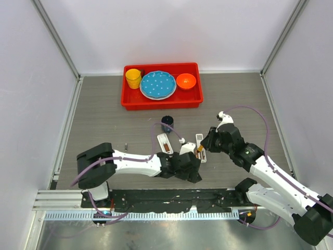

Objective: Unload the batteries from the remote control

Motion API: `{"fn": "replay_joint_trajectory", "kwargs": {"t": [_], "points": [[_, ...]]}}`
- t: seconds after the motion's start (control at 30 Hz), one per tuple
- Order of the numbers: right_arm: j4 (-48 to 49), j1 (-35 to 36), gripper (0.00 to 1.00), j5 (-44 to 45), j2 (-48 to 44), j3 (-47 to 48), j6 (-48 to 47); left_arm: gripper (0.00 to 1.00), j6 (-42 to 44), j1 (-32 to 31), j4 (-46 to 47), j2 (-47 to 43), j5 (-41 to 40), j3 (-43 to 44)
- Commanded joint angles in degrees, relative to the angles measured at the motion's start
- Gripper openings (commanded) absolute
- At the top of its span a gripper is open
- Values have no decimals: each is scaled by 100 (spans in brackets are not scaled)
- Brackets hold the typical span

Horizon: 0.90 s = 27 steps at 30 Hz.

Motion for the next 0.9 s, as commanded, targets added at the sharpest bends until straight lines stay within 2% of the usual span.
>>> {"fn": "replay_joint_trajectory", "kwargs": {"t": [0.0,0.2,0.37,0.57,0.87], "points": [[89,8,1,231,-182,171,-104,82,-202,224,536,-100,-80,-301],[63,8,1,319,-226,145,-131,81,-273,857,1661,-241,578,-935],[37,8,1,381,-243,136,-157,81,25,1385,1953,-163,965,-945],[-33,-9,1,582,-279,153,-210,79,553,1456,1839,294,1536,-296],[-201,-53,1,890,-402,259,-333,77,667,1456,2226,725,2231,127]]}}
